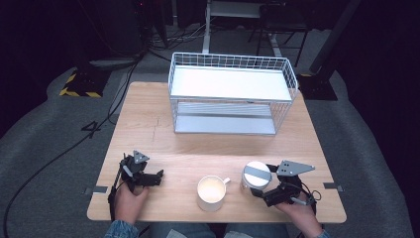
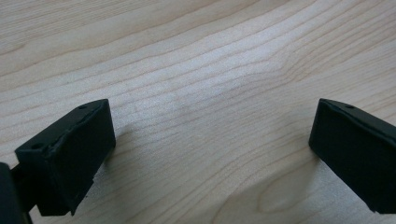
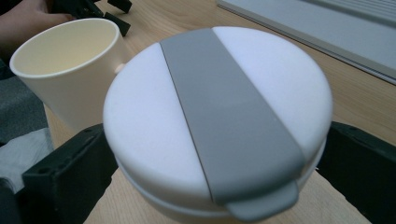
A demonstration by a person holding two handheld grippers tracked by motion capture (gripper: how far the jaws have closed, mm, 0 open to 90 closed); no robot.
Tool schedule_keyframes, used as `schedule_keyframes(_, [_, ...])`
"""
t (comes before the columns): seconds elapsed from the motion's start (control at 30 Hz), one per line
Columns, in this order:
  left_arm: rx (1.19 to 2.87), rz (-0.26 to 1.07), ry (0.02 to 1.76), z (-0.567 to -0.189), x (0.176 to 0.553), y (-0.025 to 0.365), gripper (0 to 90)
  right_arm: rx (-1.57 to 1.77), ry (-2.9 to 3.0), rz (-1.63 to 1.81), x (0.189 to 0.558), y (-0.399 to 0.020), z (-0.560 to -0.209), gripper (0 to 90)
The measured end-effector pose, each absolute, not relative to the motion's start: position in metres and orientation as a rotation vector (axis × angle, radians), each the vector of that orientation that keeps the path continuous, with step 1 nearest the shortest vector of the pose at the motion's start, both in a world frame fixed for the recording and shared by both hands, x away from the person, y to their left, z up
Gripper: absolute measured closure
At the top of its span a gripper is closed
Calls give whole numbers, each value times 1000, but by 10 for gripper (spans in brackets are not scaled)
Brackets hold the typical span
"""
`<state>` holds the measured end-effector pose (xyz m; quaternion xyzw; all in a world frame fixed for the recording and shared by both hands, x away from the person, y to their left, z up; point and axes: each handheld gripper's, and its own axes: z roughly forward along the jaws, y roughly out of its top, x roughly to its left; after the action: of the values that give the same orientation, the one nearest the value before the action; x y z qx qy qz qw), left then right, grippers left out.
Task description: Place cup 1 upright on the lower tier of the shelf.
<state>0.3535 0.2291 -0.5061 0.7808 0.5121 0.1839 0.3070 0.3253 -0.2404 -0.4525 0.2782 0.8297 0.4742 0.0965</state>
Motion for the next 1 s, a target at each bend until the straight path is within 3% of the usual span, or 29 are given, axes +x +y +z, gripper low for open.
schedule_keyframes(1.0, [2067,488,1355,-506,353,229,11,795,2465,1368,327,-233,-453,73])
